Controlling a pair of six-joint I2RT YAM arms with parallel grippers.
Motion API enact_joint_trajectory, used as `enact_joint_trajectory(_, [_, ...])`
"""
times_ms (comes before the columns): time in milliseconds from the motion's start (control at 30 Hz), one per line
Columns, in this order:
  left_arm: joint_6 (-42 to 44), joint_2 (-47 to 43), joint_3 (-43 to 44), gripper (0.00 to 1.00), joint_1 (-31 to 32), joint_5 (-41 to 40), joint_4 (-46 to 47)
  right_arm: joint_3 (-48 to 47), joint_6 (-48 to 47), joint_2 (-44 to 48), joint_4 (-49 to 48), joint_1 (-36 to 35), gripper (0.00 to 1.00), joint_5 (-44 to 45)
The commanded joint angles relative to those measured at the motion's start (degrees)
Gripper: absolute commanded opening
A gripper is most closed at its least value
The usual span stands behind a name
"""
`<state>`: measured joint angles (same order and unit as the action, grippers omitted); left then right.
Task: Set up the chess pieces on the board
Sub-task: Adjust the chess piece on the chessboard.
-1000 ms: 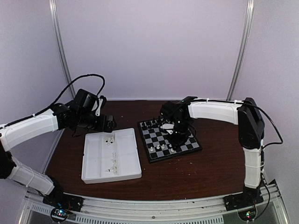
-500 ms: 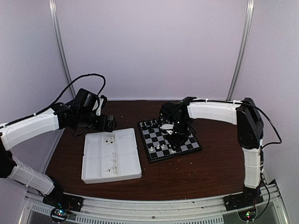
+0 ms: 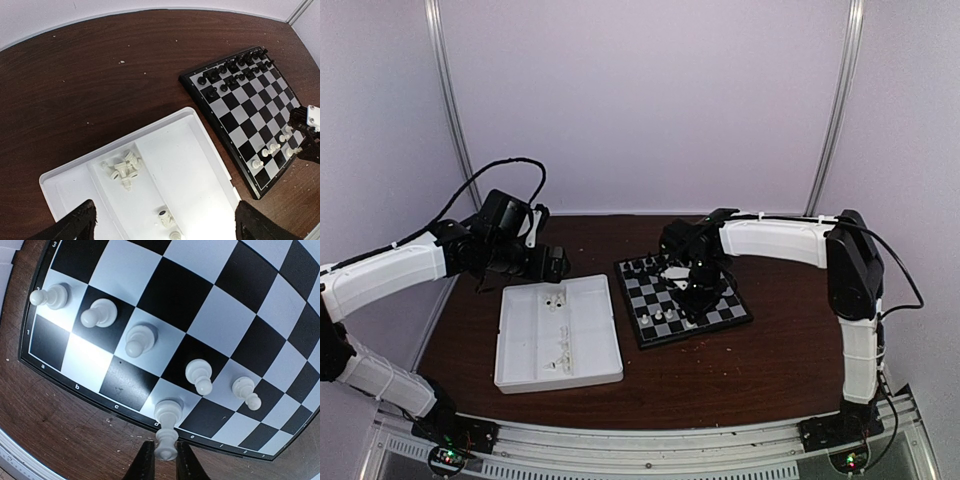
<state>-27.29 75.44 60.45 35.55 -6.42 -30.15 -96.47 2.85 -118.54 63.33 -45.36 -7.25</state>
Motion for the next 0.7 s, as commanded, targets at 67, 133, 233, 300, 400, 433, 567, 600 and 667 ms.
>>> enact_joint_trajectory(67, [0.6,-0.6,0.6,0.97,-0.4,0.2,0.4,-1.4,-0.3,-0.8,0.0,-0.5,0.17,0.8])
enact_joint_trajectory(133, [0.7,-0.6,0.6,0.97,-0.4,0.2,0.3,-1.5,-0.2,-0.8,-0.1,-0.5,0.17,0.9])
enact_joint_trajectory(233, [0.7,-0.6,0.6,0.97,-0.4,0.1,0.3,-1.4,-0.1,-0.7,-0.5,-0.5,0.17,1.1])
enact_joint_trajectory(300, [0.5,-0.4,0.6,0.97,-0.4,0.1,0.2,-1.5,-0.1,-0.8,-0.5,-0.5,0.19,1.3])
enact_joint_trajectory(400, [-0.1,0.0,0.8,0.97,-0.4,-0.3,-0.4,-1.5,-0.1,-0.4,-0.7,-0.5,0.33,1.8])
enact_joint_trajectory(433, [-0.4,0.2,0.9,0.97,-0.4,-0.3,-0.7,-1.3,-0.2,0.1,-0.9,-0.6,0.37,2.0])
enact_joint_trajectory(567, [-1.2,2.5,2.1,0.93,-0.4,-1.0,-3.1,-0.5,-0.5,3.1,-2.1,-0.6,0.41,2.3])
enact_joint_trajectory(600, [-1.7,3.2,2.5,0.91,-0.5,-1.3,-3.8,-0.3,-0.6,4.1,-2.5,-0.6,0.41,2.2])
enact_joint_trajectory(667, [-3.0,5.0,2.9,0.85,-1.3,-0.6,-4.6,0.1,-0.8,6.0,-3.2,-0.6,0.41,2.1])
